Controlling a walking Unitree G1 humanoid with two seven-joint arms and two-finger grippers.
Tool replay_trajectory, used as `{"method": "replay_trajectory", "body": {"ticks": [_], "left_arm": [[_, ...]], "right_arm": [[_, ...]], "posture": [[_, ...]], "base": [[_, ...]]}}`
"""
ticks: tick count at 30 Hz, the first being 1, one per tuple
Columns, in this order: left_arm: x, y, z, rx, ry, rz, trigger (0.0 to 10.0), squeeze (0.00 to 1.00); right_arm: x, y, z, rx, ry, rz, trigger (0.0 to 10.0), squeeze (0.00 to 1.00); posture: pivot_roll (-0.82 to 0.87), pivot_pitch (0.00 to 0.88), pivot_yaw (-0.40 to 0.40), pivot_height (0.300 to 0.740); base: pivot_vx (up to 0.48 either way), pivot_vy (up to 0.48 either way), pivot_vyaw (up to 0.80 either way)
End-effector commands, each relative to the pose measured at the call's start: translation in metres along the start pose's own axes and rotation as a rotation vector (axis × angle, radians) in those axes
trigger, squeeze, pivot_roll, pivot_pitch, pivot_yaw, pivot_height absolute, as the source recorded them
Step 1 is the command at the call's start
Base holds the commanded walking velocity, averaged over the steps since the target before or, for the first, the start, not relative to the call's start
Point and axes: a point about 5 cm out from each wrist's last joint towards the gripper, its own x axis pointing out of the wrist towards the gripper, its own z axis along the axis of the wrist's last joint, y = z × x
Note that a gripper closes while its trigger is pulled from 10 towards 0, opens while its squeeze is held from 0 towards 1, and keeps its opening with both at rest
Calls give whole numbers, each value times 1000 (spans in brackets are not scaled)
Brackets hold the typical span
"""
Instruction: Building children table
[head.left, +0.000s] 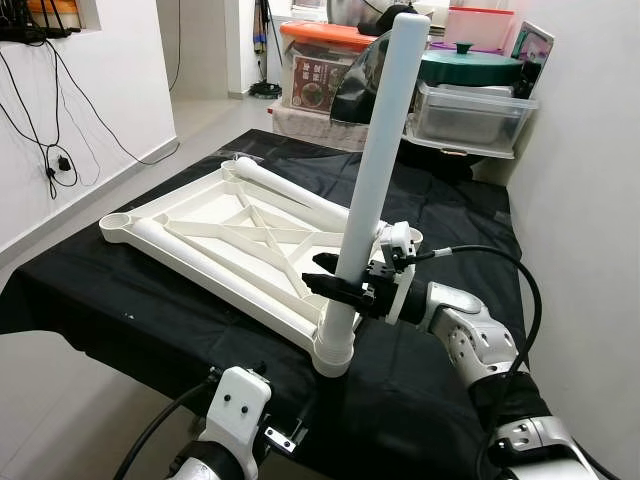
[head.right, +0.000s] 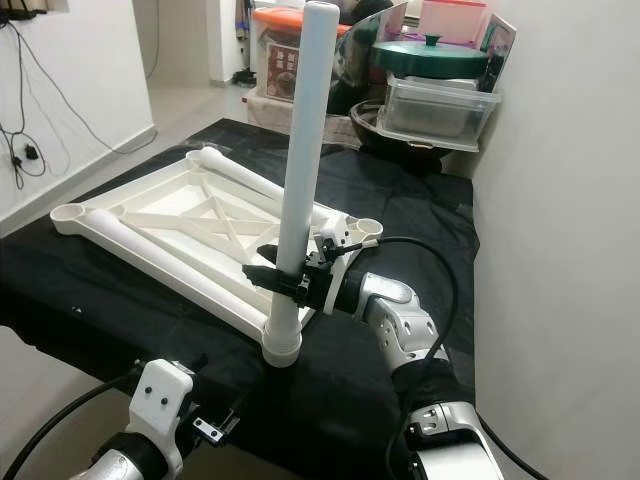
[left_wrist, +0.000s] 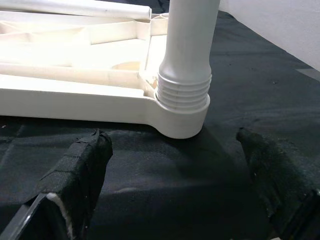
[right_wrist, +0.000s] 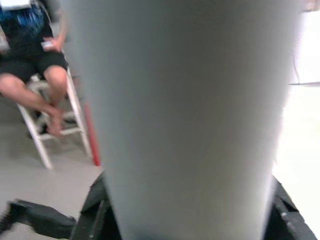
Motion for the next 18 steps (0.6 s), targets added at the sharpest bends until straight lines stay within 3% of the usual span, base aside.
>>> {"method": "replay_trajectory", "body": {"ticks": [1, 9, 10, 13, 14, 15, 16, 18], "left_arm": [[0, 1, -3, 11, 19, -2, 10000, 0], [-1, 0, -3, 8, 19, -1, 10000, 0], [-1, 1, -2, 3, 17, 8, 10000, 0], [-1, 2, -2, -1, 16, 14, 10000, 0], [0, 3, -2, -1, 15, 18, 10000, 0], [0, 3, -2, -1, 15, 18, 10000, 0], [0, 4, -1, 0, 13, 22, 10000, 0], [0, 4, -1, 0, 13, 22, 10000, 0]], "right_arm": [[-1, 2, -8, 27, 4, -2, 0, 0], [-1, 4, -13, 12, 19, -14, 0, 0], [1, 3, -18, 8, 34, -83, 0, 0], [2, 1, -20, 4, 41, -124, 0, 0], [2, -6, -22, 5, 52, -228, 0, 0], [2, -6, -22, 5, 52, -228, 0, 0], [0, -16, -24, 10, 63, -361, 0, 0], [0, -16, -24, 10, 63, -361, 0, 0]], "posture": [[237, 4, -103, 740], [235, 9, -101, 740], [235, 12, -103, 740], [235, 12, -103, 740], [233, 13, -103, 740], [233, 13, -103, 740], [232, 14, -102, 740], [232, 14, -102, 740]], "base": [[0, 0, 0], [0, 0, 0], [0, 0, 0], [0, 0, 0], [0, 0, 0], [0, 0, 0], [0, 0, 0], [0, 0, 0]]}}
